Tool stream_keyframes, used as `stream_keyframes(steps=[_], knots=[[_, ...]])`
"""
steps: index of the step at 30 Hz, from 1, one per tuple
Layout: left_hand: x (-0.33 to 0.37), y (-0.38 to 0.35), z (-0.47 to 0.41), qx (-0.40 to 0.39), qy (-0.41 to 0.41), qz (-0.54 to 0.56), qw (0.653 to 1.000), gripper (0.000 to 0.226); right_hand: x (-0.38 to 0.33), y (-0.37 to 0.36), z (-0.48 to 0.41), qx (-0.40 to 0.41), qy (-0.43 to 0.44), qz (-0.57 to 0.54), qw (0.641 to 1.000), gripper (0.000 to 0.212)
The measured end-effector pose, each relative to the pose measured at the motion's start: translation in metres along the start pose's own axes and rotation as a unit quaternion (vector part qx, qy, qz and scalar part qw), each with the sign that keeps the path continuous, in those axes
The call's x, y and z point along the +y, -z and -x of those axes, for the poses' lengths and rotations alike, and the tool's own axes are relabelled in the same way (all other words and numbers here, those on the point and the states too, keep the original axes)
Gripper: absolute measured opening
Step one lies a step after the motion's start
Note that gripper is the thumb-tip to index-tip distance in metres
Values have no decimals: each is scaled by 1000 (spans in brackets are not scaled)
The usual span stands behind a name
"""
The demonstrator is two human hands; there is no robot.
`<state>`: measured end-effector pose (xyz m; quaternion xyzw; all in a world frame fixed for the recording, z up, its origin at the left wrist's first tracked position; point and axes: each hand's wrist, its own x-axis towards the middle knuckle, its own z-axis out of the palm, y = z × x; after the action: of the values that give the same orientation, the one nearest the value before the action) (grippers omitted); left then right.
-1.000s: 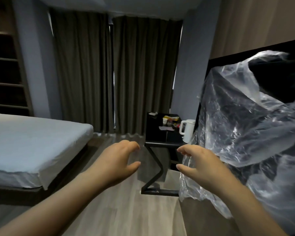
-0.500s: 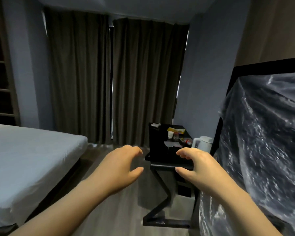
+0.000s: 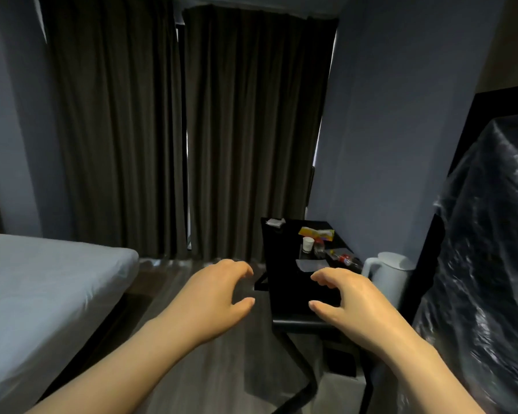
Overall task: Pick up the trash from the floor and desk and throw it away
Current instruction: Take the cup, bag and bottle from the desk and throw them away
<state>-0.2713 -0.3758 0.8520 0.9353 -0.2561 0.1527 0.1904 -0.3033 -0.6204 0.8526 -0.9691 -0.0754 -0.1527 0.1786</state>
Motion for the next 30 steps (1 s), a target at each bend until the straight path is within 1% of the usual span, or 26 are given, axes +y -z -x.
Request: stream_keyframes(steps=[5,11,17,24,30], knots=[[-38,-21,-89,-5,7,-16,1000,47,40,-23,-91,3,-6,-33,999,47],[-83,-56,-180,-18,21,-10,1000,47,85,-52,-186,-21,-12,-39,999,48],[-138,-93,-256,-39,18,-8,999,47,110,-88,-264,-49,-32,-44,997,48],[-220,-128,-363,-59,-16,5,998,45,125,-128,-371,-44,-81,-28,995,47],[-295,-148,-458,-79,-53,23,995,44,126,-158,-461,-29,-138,-49,989,47]])
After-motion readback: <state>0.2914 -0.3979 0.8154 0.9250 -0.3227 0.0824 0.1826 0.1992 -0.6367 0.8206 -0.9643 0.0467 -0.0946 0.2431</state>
